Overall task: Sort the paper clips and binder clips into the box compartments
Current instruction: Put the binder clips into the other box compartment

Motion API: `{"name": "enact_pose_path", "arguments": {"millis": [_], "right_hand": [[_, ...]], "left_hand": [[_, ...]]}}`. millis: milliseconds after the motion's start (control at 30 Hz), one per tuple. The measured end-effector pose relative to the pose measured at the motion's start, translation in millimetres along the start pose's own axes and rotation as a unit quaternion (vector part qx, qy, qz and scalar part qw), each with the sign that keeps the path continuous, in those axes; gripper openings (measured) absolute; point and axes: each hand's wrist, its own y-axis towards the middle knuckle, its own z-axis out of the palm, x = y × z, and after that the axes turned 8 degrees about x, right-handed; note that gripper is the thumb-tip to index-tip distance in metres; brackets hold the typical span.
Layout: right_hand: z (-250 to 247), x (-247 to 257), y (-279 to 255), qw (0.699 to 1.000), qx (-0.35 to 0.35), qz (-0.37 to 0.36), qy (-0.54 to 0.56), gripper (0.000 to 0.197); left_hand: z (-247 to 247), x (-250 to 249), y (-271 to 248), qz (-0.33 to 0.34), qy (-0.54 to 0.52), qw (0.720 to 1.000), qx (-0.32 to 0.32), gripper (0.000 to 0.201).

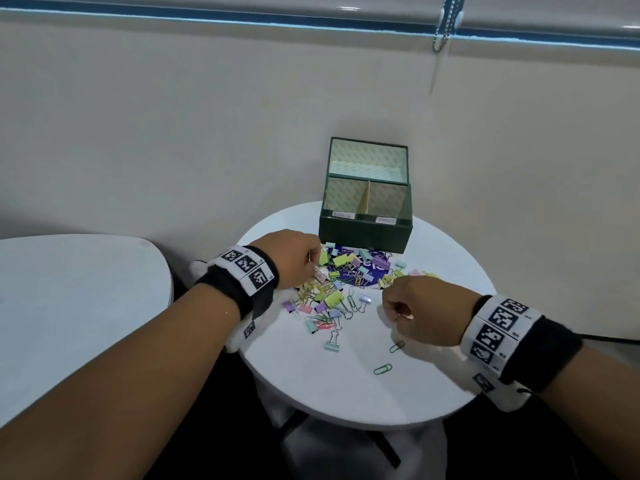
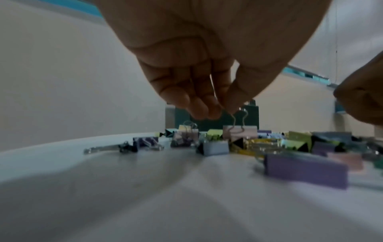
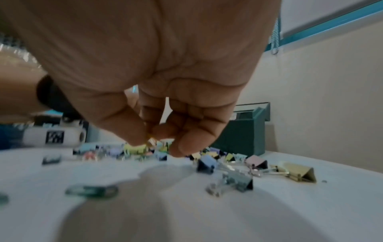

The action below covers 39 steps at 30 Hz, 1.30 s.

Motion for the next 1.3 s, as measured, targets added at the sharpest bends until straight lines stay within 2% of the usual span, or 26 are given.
{"name": "enact_pose_path", "arguments": {"millis": [100, 233, 333, 400, 500, 567, 633, 667, 700, 733, 767, 800, 833, 867, 900, 933, 1000, 1033, 1067, 1133, 1200, 1300], "right_hand": [[-1, -2, -10, 0.999, -0.038, -0.017, 0.026, 0.010], [10, 6, -23, 0.998, 0.040, -0.019, -0.033, 0.015], [19, 11, -26, 0.997, 0.038, -0.015, -0.064, 0.004], [23, 10, -23, 0.997, 0.043, -0.009, -0.065, 0.009], [23, 7, -18, 0.996, 0.058, -0.008, -0.063, 0.021], [21, 5, -13, 0.998, 0.059, -0.002, -0.031, 0.021], [16, 2, -5, 0.994, 0.062, 0.003, 0.093, 0.023], [12, 2, -1, 0.975, 0.055, 0.001, 0.217, 0.023], [8, 2, 4, 0.930, 0.041, 0.001, 0.364, 0.022], [4, 3, 9, 0.867, 0.025, 0.006, 0.498, 0.020], [-1, 5, 14, 0.806, 0.007, 0.014, 0.591, 0.021], [-4, 5, 20, 0.767, -0.011, 0.026, 0.641, 0.024], [-8, 6, 25, 0.751, -0.026, 0.034, 0.659, 0.027], [-11, 7, 30, 0.760, -0.034, 0.037, 0.647, 0.027], [-12, 8, 35, 0.790, -0.033, 0.040, 0.610, 0.025], [-14, 10, 40, 0.842, -0.026, 0.049, 0.537, 0.021], [-16, 13, 51, 0.955, -0.019, 0.067, 0.287, 0.018], [-15, 15, 57, 0.985, -0.019, 0.063, 0.156, 0.014], [-15, 18, 61, 0.995, -0.015, 0.060, 0.074, 0.009], [-13, 21, 67, 0.998, -0.015, 0.059, -0.004, 0.019], [-13, 22, 73, 0.998, -0.024, 0.063, -0.022, 0.022], [-13, 24, 79, 0.998, -0.033, 0.049, -0.036, 0.012]], "left_hand": [[2, 4, -5, -0.010, 0.017, 1.000, 0.005, 0.009], [3, 3, -9, -0.022, 0.028, 0.999, 0.024, 0.015], [4, 2, -10, -0.015, 0.009, 0.998, 0.055, 0.014], [5, 3, -9, -0.009, 0.001, 0.997, 0.071, 0.025], [6, 3, -5, -0.007, -0.005, 0.998, 0.064, 0.031], [6, 2, -3, -0.002, -0.011, 0.998, 0.059, 0.028], [7, 1, -3, -0.001, -0.015, 0.999, 0.044, 0.019], [7, 1, -4, -0.004, -0.016, 0.999, 0.034, 0.015], [7, 2, -5, -0.011, -0.014, 0.999, 0.031, 0.011], [8, 3, -6, -0.021, -0.007, 0.999, 0.031, 0.006], [8, 6, -7, -0.034, 0.000, 0.999, 0.032, 0.007], [8, 9, -8, -0.049, 0.005, 0.998, 0.034, 0.013], [8, 11, -8, -0.061, 0.009, 0.997, 0.036, 0.021], [8, 13, -8, -0.068, 0.009, 0.997, 0.037, 0.025], [8, 15, -9, -0.069, 0.008, 0.997, 0.038, 0.027], [9, 15, -10, -0.065, 0.006, 0.997, 0.038, 0.026], [11, 14, -11, -0.050, -0.009, 0.998, 0.046, 0.019], [10, 13, -12, -0.039, -0.021, 0.998, 0.055, 0.015], [10, 13, -13, -0.028, -0.031, 0.997, 0.066, 0.011], [8, 15, -15, -0.013, -0.044, 0.995, 0.091, 0.015], [8, 18, -16, -0.007, -0.057, 0.993, 0.101, 0.020], [9, 19, -16, -0.003, -0.054, 0.994, 0.096, 0.013]]}}
